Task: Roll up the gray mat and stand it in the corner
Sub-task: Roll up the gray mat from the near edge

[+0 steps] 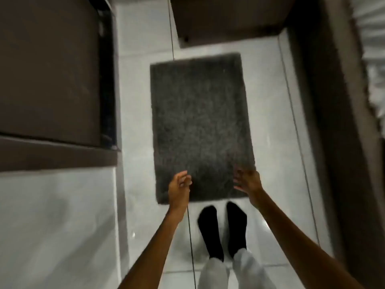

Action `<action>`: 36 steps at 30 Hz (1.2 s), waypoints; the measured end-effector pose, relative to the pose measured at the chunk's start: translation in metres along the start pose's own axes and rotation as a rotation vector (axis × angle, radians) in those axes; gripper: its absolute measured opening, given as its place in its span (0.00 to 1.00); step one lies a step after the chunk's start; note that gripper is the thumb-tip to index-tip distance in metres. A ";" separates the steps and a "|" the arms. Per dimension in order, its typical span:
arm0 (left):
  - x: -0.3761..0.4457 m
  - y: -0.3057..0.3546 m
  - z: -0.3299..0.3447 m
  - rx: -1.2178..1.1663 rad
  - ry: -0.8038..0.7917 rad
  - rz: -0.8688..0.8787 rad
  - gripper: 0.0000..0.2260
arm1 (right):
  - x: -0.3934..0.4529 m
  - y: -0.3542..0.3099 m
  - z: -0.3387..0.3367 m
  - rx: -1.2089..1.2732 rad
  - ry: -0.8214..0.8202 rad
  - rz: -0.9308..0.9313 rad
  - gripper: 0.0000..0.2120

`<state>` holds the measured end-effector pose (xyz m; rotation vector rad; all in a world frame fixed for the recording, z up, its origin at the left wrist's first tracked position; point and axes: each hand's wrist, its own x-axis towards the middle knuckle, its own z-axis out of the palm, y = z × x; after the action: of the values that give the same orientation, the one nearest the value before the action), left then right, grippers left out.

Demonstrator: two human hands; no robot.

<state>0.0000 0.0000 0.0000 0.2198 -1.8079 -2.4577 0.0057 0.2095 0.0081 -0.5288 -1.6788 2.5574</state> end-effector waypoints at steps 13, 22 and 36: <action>-0.154 -0.632 -0.259 -0.085 0.660 -0.956 0.09 | -0.053 0.665 -0.269 0.199 0.893 0.711 0.06; -0.299 -0.842 -0.385 0.478 0.539 -0.703 0.06 | -0.158 0.919 -0.373 -0.543 0.704 0.481 0.07; -0.221 -0.851 -0.407 1.752 -0.745 -0.124 0.20 | -0.110 0.922 -0.396 -1.816 -0.128 0.092 0.24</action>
<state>0.3003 -0.0955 -0.9159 -0.5770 -3.6187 -0.1788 0.3702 0.1538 -0.9315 -0.3380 -3.4842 0.3178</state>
